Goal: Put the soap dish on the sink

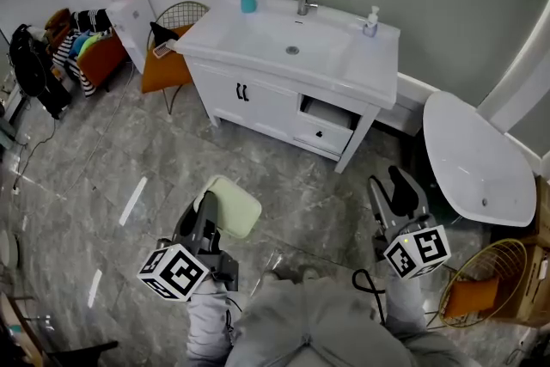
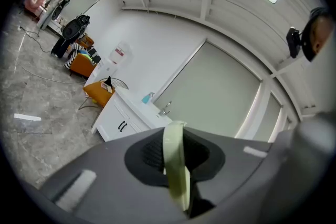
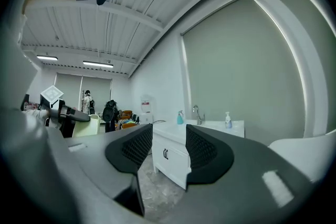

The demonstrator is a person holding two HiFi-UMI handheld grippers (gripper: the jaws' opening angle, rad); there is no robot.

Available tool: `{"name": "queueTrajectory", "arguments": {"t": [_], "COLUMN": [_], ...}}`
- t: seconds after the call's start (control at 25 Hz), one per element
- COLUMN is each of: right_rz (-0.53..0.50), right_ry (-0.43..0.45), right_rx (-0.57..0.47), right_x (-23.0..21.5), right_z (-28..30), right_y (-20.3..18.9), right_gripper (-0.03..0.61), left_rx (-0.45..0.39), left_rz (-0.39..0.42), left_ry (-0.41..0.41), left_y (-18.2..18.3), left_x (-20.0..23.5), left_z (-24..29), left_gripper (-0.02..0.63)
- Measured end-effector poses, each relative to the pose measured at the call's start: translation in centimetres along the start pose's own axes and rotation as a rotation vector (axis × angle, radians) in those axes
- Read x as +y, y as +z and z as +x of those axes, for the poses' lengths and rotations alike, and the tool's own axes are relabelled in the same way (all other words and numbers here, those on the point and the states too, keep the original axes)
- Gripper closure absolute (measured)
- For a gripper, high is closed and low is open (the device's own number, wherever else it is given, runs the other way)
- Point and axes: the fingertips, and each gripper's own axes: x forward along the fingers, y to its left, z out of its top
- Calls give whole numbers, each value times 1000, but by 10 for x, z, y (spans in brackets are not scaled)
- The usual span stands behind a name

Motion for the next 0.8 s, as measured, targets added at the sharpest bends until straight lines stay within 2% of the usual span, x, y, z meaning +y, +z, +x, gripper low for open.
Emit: {"name": "queueTrajectory", "arguments": {"t": [0.32, 0.8], "right_rz": [-1, 3], "right_ry": [1, -27], "right_rx": [14, 2], "right_x": [8, 49], "right_z": [8, 28], "right_y": [-4, -11], "right_gripper": [400, 400], "left_rx": [4, 28], "left_rz": [-8, 10], "left_ry": [4, -36], "left_y": [5, 29], "left_x": [9, 49], "left_z": [-1, -1], "left_gripper": [525, 526]}}
